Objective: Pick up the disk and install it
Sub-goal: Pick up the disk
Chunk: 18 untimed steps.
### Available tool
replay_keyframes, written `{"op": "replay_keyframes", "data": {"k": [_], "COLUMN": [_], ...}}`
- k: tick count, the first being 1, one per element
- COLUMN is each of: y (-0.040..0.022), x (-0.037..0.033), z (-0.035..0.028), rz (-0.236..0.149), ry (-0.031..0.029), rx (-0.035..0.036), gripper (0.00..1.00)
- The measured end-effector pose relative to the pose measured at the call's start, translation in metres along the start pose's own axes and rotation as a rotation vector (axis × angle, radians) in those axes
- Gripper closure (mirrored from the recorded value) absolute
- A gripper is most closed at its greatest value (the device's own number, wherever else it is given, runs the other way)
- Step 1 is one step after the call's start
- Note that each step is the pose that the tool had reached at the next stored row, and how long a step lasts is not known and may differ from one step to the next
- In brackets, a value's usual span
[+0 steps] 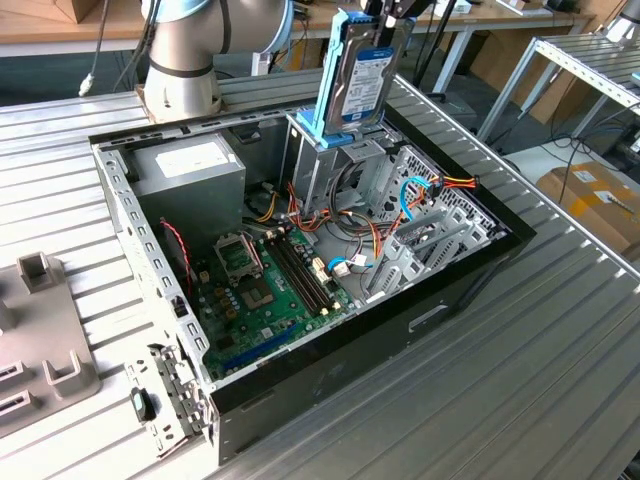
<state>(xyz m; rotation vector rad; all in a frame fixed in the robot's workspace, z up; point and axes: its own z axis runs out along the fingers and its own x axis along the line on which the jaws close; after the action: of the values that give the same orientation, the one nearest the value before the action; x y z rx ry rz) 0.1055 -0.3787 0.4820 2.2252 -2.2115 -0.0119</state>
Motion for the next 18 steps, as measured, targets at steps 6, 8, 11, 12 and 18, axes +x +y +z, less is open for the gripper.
{"op": "replay_keyframes", "data": {"k": [6, 8, 11, 12, 18], "y": [0.0, 0.0, 0.0, 0.0, 0.0001], "x": [0.0001, 0.0002, 0.0003, 0.0002, 0.0002], "z": [0.0, 0.0, -0.0009, -0.0018, -0.0079], "rz": [0.0, 0.0, 0.0, 0.0, 0.0], "ry": [0.0001, 0.0001, 0.0006, 0.0002, 0.0], "rx": [0.0, 0.0, 0.0, 0.0, 0.0], "gripper": [0.65, 0.65, 0.65, 0.65, 0.65]}}
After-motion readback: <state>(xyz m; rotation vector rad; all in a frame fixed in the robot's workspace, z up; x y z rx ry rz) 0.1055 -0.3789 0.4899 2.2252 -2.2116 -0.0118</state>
